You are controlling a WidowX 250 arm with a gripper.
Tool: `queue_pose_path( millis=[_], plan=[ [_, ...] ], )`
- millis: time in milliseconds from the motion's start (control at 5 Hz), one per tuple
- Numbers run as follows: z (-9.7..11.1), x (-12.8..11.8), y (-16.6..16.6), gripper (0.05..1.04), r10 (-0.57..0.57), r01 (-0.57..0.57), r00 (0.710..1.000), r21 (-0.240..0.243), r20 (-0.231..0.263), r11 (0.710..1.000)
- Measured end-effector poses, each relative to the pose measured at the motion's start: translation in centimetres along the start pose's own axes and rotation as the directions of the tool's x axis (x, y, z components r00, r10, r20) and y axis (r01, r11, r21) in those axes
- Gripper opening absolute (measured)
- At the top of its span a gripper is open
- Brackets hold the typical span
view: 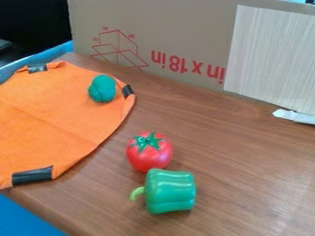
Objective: Move the green figure top right edge of the cloth to right side of table
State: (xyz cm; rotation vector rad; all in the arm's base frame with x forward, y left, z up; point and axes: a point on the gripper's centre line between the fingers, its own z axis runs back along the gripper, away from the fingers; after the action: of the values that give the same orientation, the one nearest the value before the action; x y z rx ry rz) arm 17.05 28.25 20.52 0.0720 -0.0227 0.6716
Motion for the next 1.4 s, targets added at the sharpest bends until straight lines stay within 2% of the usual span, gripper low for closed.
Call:
queue_pose_path(
  millis=[200, 600, 800, 1000, 1200, 1400],
  plan=[
    [-1.1, 0.1, -0.1, 1.001, 0.002, -0.002, 0.999, -0.014, -0.032, 1.0],
    [-2.6, 2.3, -3.8, 1.001, 0.129, -0.134, 0.99, -0.082, -0.062, 0.988],
    [-2.0, 3.8, -5.8, 1.001, 0.269, -0.27, 0.963, -0.157, -0.029, 0.95],
    [-2.5, 5.1, -8.1, 1.001, 0.367, -0.365, 0.929, -0.243, -0.041, 0.899],
    [-2.2, 5.9, -10.5, 1.001, 0.411, -0.407, 0.909, -0.334, -0.063, 0.85],
    [-2.8, 6.5, -12.9, 1.001, 0.444, -0.449, 0.89, -0.36, -0.102, 0.818]
  ],
)
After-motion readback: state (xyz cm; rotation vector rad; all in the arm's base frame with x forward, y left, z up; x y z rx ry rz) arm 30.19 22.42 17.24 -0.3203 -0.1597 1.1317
